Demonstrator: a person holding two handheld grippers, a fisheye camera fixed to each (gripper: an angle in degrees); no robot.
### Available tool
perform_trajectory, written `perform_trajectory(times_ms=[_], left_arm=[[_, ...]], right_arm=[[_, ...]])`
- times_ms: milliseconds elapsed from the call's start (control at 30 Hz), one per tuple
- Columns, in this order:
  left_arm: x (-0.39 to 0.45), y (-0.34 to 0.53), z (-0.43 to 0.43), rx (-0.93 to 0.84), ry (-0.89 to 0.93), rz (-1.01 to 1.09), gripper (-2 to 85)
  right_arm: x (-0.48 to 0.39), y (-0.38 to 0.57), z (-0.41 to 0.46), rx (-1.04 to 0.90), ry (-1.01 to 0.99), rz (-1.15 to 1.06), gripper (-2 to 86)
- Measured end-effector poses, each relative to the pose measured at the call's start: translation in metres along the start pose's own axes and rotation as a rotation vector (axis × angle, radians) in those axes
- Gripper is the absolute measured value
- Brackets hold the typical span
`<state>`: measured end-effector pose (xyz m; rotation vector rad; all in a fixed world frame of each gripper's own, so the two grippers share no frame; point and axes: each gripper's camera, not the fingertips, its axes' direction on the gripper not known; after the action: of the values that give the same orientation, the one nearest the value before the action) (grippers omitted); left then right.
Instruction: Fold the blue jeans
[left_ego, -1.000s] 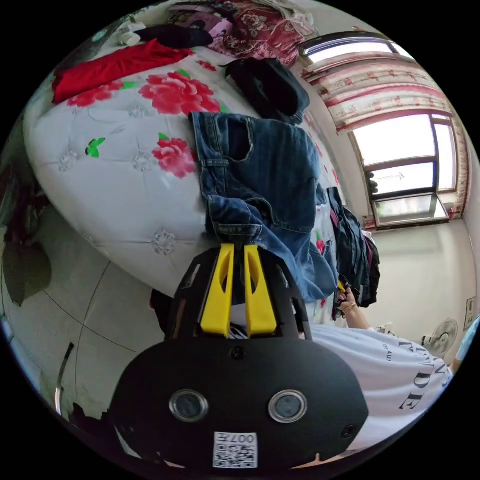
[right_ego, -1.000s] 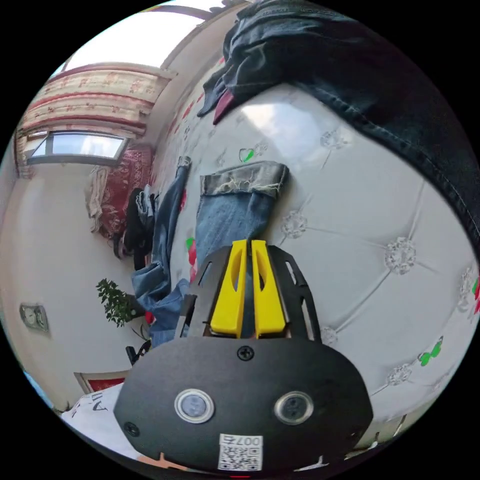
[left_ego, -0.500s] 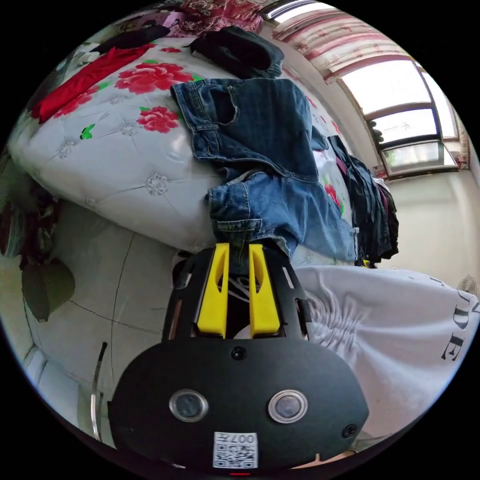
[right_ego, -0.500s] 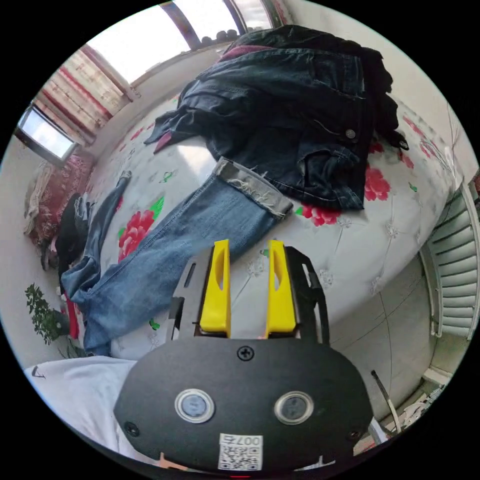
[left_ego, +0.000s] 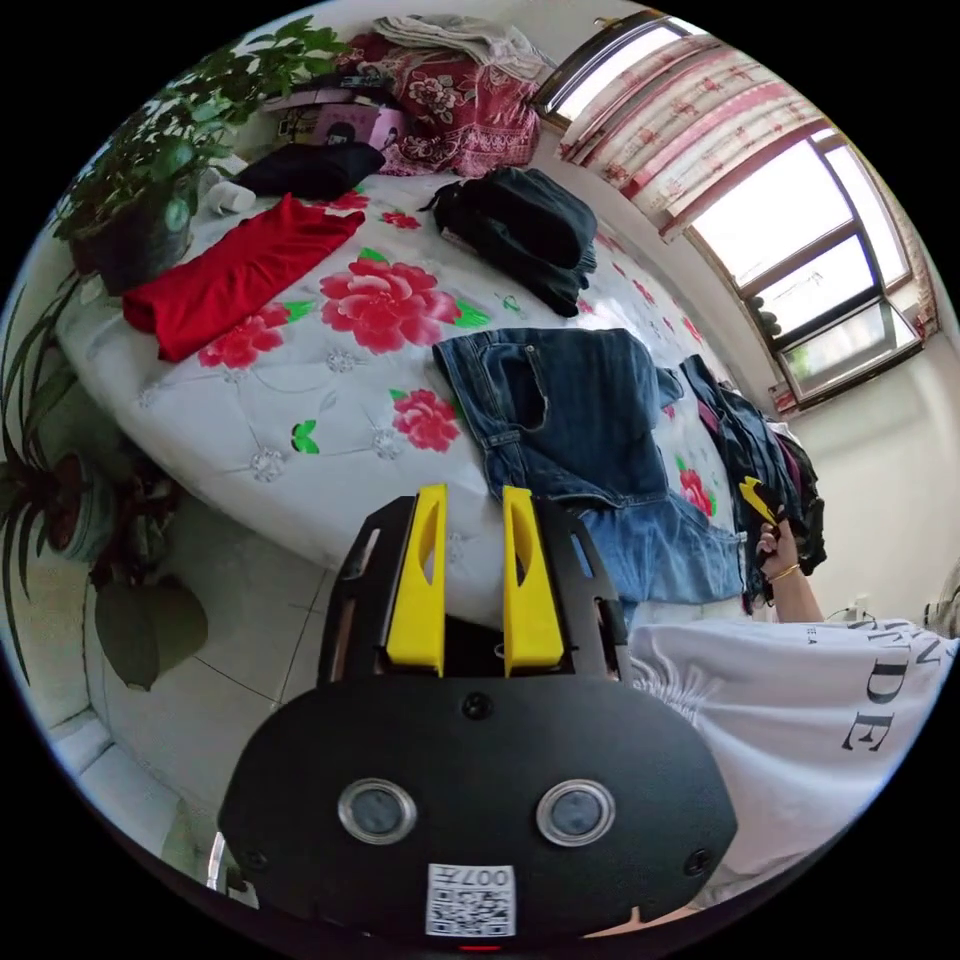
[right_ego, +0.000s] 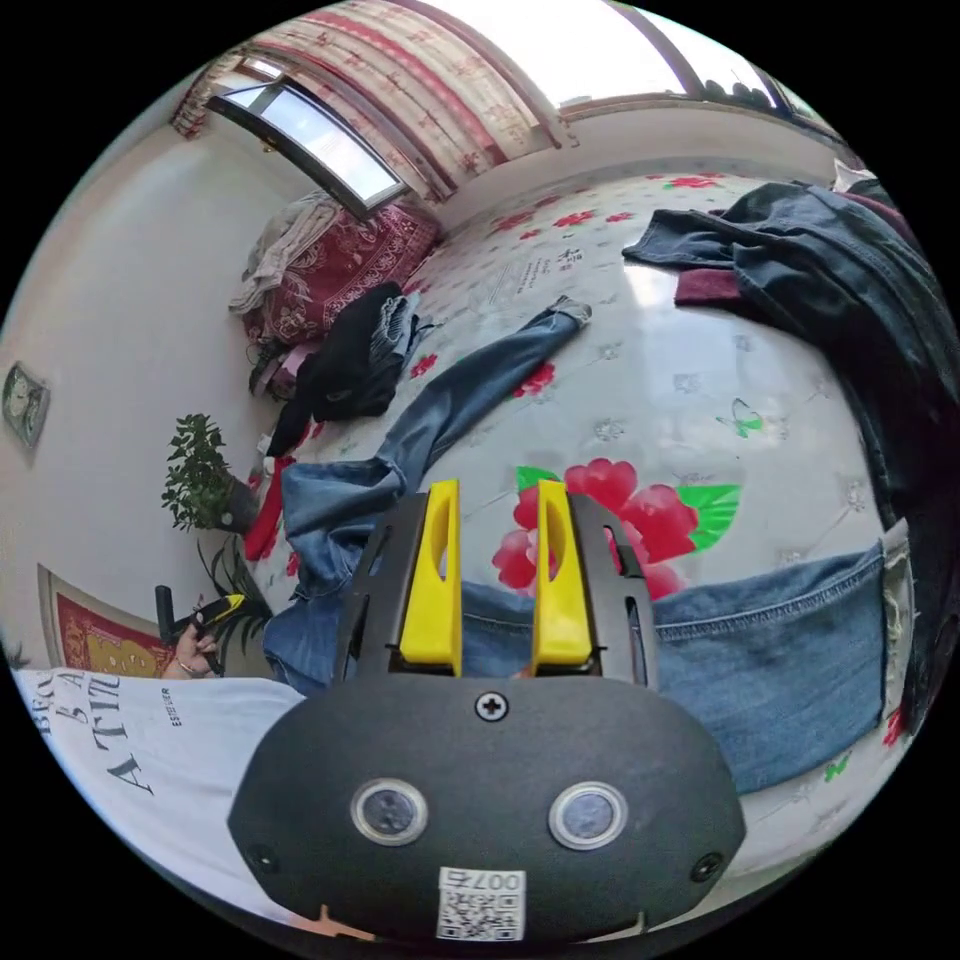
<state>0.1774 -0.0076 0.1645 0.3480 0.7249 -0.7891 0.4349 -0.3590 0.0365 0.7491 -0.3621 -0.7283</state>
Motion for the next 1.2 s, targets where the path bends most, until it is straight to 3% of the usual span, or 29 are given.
perform_trajectory(times_ms=[133,333,500,600,733,833,933,1000,1200], left_arm=[[0.013,-0.052,0.029,-0.017,-0.073,0.094,9.3],[0.022,-0.138,0.095,-0.023,-0.093,0.210,11.9],[0.023,-0.178,0.163,-0.124,-0.057,0.292,10.7],[0.042,-0.170,0.183,-0.146,-0.150,0.404,5.5],[0.047,-0.163,0.176,-0.145,-0.174,0.359,1.9],[0.028,-0.155,0.138,-0.075,-0.099,0.195,0.6],[0.012,-0.135,0.080,0.026,-0.056,0.068,0.0],[0.013,-0.114,0.033,0.094,-0.045,0.039,-0.1],[0.044,-0.106,-0.025,0.232,-0.090,0.078,0.1]], right_arm=[[-0.019,-0.053,0.032,-0.010,-0.081,0.020,9.8],[-0.043,-0.145,0.089,-0.028,0.046,0.038,11.0],[0.017,-0.195,0.130,-0.023,0.136,0.277,10.8],[0.056,-0.205,0.158,-0.066,0.131,0.383,9.7],[0.073,-0.206,0.172,-0.018,0.246,0.430,5.3],[0.078,-0.209,0.174,-0.059,0.134,0.359,1.3],[0.064,-0.201,0.109,0.150,0.023,0.268,0.2],[0.047,-0.174,0.014,0.389,-0.054,0.196,0.0],[-0.008,-0.072,-0.196,0.793,0.052,-0.014,-0.1]])
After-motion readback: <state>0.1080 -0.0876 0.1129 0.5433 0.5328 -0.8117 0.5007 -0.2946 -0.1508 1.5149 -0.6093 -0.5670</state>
